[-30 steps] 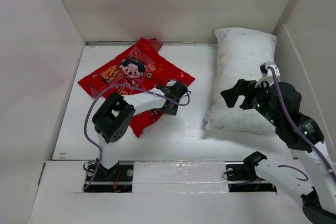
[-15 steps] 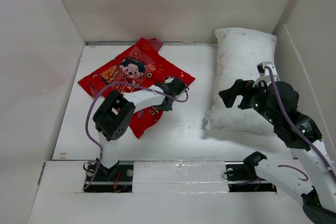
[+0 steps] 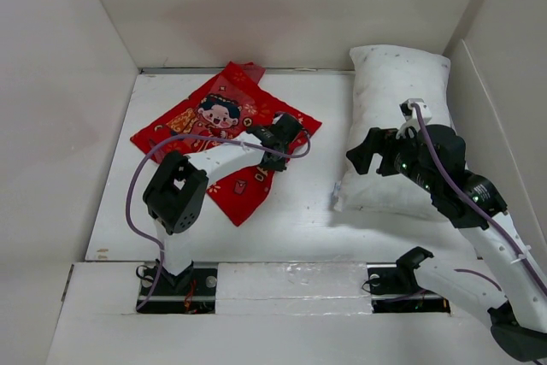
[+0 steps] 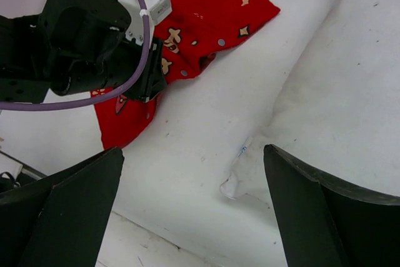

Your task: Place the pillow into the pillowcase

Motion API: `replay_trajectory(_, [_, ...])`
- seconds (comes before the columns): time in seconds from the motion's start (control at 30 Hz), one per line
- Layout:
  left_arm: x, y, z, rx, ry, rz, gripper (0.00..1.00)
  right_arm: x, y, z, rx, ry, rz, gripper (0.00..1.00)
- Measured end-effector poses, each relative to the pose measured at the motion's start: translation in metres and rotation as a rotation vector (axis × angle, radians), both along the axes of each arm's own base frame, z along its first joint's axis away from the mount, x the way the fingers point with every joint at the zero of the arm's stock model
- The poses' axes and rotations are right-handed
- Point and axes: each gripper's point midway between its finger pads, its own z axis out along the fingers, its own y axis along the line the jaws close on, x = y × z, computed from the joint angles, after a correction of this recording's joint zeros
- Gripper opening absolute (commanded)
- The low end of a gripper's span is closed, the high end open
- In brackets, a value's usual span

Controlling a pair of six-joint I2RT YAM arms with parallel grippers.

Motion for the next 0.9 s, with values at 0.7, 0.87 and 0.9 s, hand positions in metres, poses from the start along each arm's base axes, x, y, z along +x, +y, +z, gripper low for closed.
replay_trajectory(0.7, [0.004, -0.011, 0.014, -0.040, -0.004, -0.013, 0.24, 0.011, 0.000, -0.004, -0.004, -0.009, -0.033, 0.99])
replay_trajectory(0.87, [0.018, -0.021, 0.047, -0.099, -0.076, 0.005, 0.00, 0.040, 0.005, -0.023, -0.036, 0.037, -0.083, 0.99])
replay_trajectory(0.9, [0.019, -0.021, 0.052, -0.110, -0.086, 0.005, 0.00, 0.048, 0.007, -0.029, -0.045, 0.056, -0.091, 0.99])
